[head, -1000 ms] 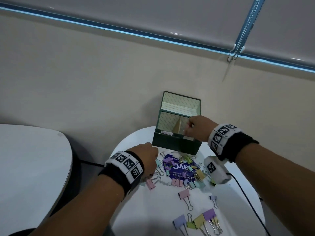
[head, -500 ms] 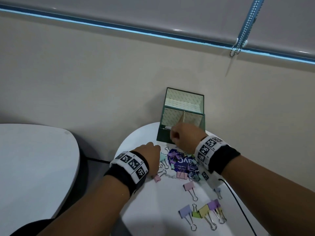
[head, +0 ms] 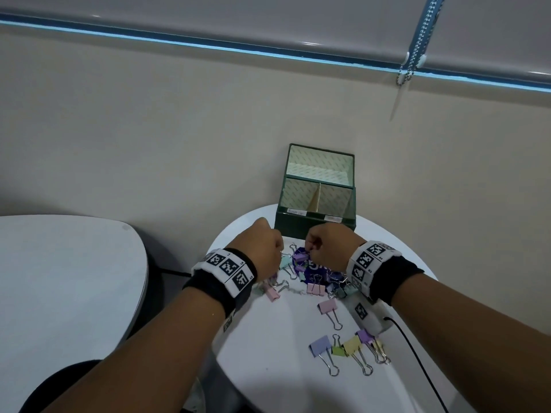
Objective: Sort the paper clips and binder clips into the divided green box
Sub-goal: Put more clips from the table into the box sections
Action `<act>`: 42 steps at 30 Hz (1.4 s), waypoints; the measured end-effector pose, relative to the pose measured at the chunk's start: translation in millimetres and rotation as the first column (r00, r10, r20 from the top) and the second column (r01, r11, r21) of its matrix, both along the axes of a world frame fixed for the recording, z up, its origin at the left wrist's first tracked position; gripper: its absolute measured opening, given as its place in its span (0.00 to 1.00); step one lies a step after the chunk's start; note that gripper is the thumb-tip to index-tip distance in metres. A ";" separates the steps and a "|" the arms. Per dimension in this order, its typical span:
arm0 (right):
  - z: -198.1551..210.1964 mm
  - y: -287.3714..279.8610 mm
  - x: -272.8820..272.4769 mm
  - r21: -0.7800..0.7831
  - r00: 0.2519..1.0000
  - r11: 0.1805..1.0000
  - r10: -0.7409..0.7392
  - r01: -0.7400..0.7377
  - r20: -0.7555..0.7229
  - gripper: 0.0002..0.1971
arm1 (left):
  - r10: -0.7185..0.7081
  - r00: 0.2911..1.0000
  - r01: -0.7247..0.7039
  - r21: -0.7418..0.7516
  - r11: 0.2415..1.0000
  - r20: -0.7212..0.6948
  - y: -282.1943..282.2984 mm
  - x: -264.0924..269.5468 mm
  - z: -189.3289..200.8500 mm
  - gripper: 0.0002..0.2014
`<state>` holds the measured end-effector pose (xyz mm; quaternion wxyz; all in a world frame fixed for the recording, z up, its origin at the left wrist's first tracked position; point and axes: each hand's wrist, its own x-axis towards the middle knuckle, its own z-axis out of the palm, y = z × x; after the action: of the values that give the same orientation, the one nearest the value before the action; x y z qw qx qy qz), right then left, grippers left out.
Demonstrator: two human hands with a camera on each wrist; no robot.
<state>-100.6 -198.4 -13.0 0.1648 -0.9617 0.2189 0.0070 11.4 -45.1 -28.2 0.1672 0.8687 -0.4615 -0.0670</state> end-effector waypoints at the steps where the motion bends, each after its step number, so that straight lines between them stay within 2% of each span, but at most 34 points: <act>1: 1.2 -0.2 -1.0 0.027 0.998 1.000 0.005 -0.007 0.060 0.07 | 0.004 1.000 -0.004 0.010 1.000 -0.002 0.0 0.0 0.7 0.11; 3: 3.8 0.4 -1.3 0.079 0.987 0.997 0.006 -0.019 0.159 0.05 | 0.016 1.000 -0.016 0.048 0.999 0.001 0.7 0.5 1.8 0.11; 5: 7.1 1.4 0.4 0.092 0.987 0.994 0.036 -0.051 0.159 0.06 | 0.024 1.000 -0.023 0.078 0.997 -0.009 2.2 1.7 1.2 0.14; 7: 10.0 4.0 3.8 0.057 0.993 0.992 0.112 -0.114 0.024 0.07 | 0.025 0.999 -0.022 0.117 0.993 -0.024 3.9 0.1 1.7 0.15; 10: 7.6 6.4 7.0 -0.027 0.975 0.983 0.176 -0.181 -0.139 0.07 | 0.021 0.999 -0.029 0.192 0.981 0.044 6.5 -4.6 3.8 0.09; 13: -0.7 4.7 8.0 -0.092 0.946 0.964 0.225 -0.251 -0.233 0.06 | 0.003 1.000 -0.008 0.260 0.966 0.022 10.4 -7.8 3.3 0.12; 16: -7.1 3.5 8.2 -0.089 0.941 0.962 0.231 -0.259 -0.247 0.10 | -0.042 0.999 0.043 0.270 0.962 -0.011 11.0 -8.2 1.7 0.12; 18: -10.4 1.7 7.3 -0.092 0.946 0.961 0.234 -0.260 -0.223 0.10 | -0.049 0.998 0.056 0.263 0.963 -0.033 10.0 -8.1 1.7 0.10; 22: -0.1 -2.4 6.8 -0.061 0.965 0.969 0.232 -0.241 -0.124 0.03 | -0.050 0.998 0.055 0.228 0.972 -0.025 10.0 -6.8 -1.6 0.06; 25: 19.2 -14.9 14.6 0.028 0.991 0.993 0.113 -0.115 0.077 0.03 | -0.041 0.999 0.043 0.216 0.976 -0.018 8.9 -6.0 -2.7 0.05; 29: 33.2 -32.4 35.2 -0.029 0.946 0.998 -0.047 0.059 0.320 0.03 | -0.047 0.999 0.046 0.161 0.986 -0.002 8.1 -4.3 -4.5 0.04; 32: 33.3 -38.7 48.7 -0.013 0.935 0.993 -0.105 0.117 0.338 0.07 | -0.035 0.999 0.033 0.113 0.993 0.010 7.8 -2.8 -5.7 0.04; 35: 31.5 -42.6 54.9 -0.027 0.968 0.995 -0.086 0.094 0.234 0.23 | -0.016 0.999 0.014 0.063 0.998 0.028 7.3 -1.3 -7.0 0.04; 37: 33.2 -46.6 50.8 0.024 0.961 0.996 -0.093 0.090 0.260 0.28 | -0.017 0.999 0.016 0.035 0.999 0.037 5.8 -0.4 -6.8 0.02; 39: 34.4 -52.5 36.3 0.101 0.924 0.988 -0.145 0.117 0.353 0.24 | -0.024 0.999 0.024 0.007 1.000 0.039 4.3 2.7 -3.8 0.01; 42: 27.6 -71.5 -5.5 0.074 0.881 0.978 -0.210 0.198 0.425 0.14 | -0.029 0.998 0.031 -0.040 0.999 0.055 -1.9 12.3 6.3 0.02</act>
<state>-106.2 -269.9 14.6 0.2225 -0.9087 0.2768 -0.2195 23.7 -47.0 -21.9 0.1714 0.8594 -0.4803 -0.0364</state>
